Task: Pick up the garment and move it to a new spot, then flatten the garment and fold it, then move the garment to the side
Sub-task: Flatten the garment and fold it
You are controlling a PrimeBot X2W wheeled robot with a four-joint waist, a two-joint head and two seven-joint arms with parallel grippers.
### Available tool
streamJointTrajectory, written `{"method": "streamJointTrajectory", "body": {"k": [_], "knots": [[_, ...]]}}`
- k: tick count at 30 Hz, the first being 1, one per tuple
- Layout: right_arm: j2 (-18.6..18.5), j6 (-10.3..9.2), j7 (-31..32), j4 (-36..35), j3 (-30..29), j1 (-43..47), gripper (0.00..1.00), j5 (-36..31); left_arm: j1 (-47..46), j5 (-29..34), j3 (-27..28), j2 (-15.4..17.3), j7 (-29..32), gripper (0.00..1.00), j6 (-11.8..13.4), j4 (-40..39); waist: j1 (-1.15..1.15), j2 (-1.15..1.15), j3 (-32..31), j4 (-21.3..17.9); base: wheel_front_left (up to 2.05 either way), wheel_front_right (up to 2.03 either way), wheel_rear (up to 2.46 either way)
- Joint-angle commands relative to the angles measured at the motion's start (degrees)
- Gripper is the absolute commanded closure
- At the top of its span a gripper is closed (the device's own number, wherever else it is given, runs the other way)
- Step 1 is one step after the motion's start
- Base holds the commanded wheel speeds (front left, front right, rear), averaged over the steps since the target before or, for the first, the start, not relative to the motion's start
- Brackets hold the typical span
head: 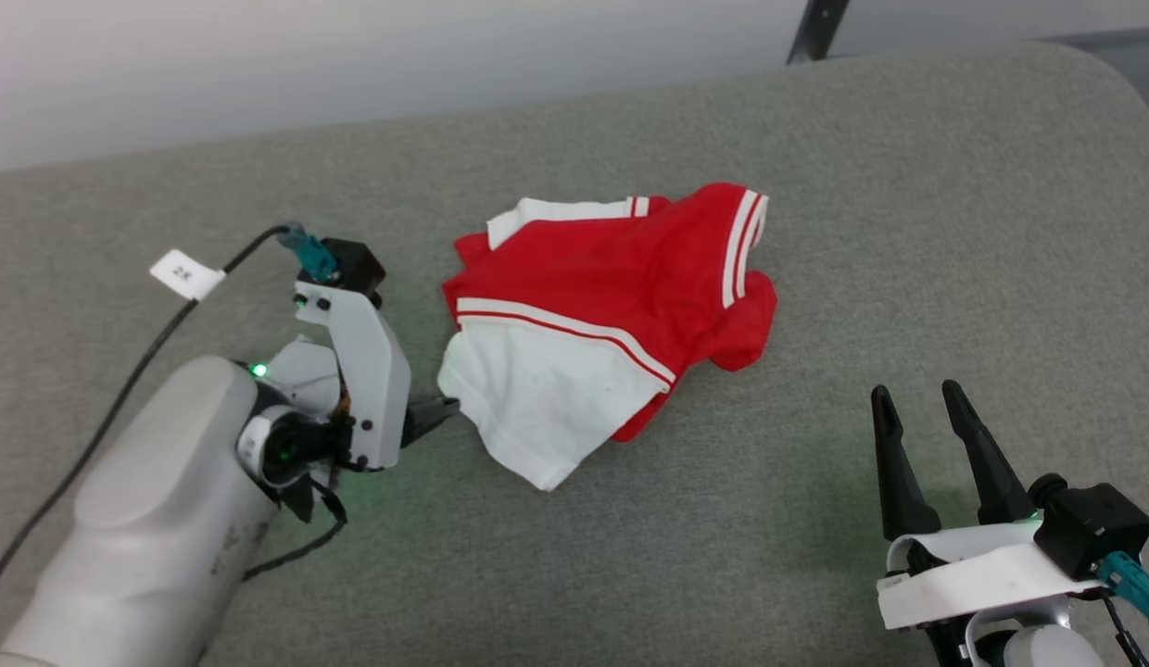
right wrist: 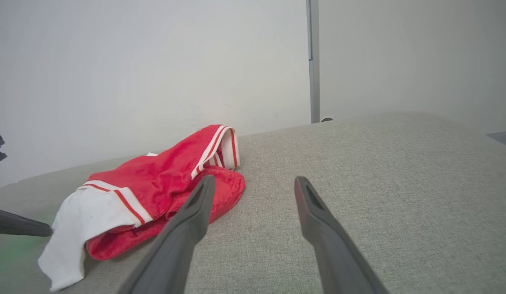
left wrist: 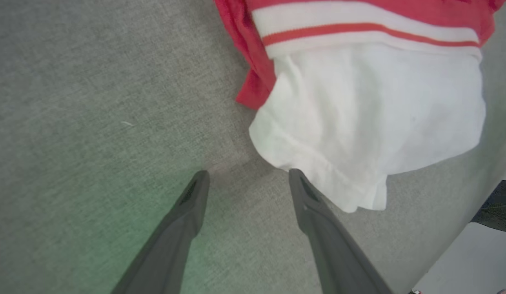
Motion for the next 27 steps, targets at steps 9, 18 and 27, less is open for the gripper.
{"method": "streamJointTrajectory", "body": {"k": [9, 18, 27], "knots": [[0.1, -0.07, -0.3, -0.6, 0.2, -1.2, 0.0, 0.5, -2.4, -3.9, -4.0, 0.6, -0.4, 0.0, 0.1, 2.7, 0.0, 0.0, 2.4, -2.7, 0.0, 0.0, 0.0], [0.1, -0.07, -0.3, -0.3, 0.5, -0.5, 0.0, 0.7, -2.9, -9.0, -6.9, 1.4, -1.0, 1.0, 0.1, 1.9, 0.0, 0.0, 1.3, -1.8, 0.0, 0.0, 0.0], [0.1, -0.08, -0.3, -0.5, -0.3, 0.6, 0.0, 0.8, -6.8, -9.4, -8.4, 6.5, -1.1, 1.0, 0.1, 1.4, 0.0, 0.0, 0.0, 0.9, 0.0, 0.0, 0.0]]}}
